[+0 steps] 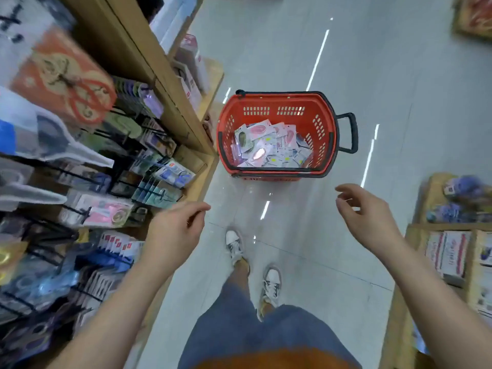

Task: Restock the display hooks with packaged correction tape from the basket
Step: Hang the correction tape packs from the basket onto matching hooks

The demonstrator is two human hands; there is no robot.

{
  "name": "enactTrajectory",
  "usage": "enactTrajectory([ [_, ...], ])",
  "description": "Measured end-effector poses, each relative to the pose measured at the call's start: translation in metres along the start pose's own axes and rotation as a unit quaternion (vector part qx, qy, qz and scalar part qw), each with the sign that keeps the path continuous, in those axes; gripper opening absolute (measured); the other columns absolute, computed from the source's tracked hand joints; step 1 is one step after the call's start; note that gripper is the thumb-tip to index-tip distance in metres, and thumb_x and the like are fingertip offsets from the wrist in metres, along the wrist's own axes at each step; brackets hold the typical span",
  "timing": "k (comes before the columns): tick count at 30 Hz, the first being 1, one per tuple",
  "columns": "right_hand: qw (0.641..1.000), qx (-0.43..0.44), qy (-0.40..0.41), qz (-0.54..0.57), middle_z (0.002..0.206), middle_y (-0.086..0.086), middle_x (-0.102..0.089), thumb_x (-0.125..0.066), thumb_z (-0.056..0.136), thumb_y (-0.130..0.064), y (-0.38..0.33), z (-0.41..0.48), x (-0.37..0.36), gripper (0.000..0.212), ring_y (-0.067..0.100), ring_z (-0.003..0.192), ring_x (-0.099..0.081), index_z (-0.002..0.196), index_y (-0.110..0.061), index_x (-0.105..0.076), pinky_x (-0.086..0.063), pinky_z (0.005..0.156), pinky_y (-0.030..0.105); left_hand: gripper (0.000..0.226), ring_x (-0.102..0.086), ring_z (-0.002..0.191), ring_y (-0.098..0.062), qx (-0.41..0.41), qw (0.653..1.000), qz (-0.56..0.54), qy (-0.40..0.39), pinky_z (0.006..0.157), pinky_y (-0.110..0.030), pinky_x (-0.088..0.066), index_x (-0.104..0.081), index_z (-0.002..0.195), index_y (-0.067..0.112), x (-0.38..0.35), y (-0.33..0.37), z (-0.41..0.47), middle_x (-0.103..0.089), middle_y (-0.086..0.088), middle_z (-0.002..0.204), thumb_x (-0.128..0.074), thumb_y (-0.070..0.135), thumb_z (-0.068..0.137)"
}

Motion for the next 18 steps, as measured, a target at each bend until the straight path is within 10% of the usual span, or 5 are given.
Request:
enactTrajectory([
  [18, 0.994, -0.104, -0.037, 0.021, 0.129, 0.007, -0.062, -0.063, 0.093, -0.014, 0.089, 0.359, -0.149, 0.044, 0.022, 0.117, -0.059, 0.136, -0.014, -0.053, -0.04, 0.095, 0.025, 0.041, -0.052, 0.125, -0.034, 0.057, 0.973, -0.032, -0.223, 0.103, -0.033, -0.035, -0.055, 0.136, 0.003, -0.311, -0.074, 0.358, -0.057, -0.017, 0.135, -0.056, 0.016, 0.097],
])
Point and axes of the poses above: each hand's wrist, its own z-axis towards the middle knuckle, its own x-axis out of the back of the hand, y = z × x, the point moved 5 cm from there along z, towards the middle knuckle
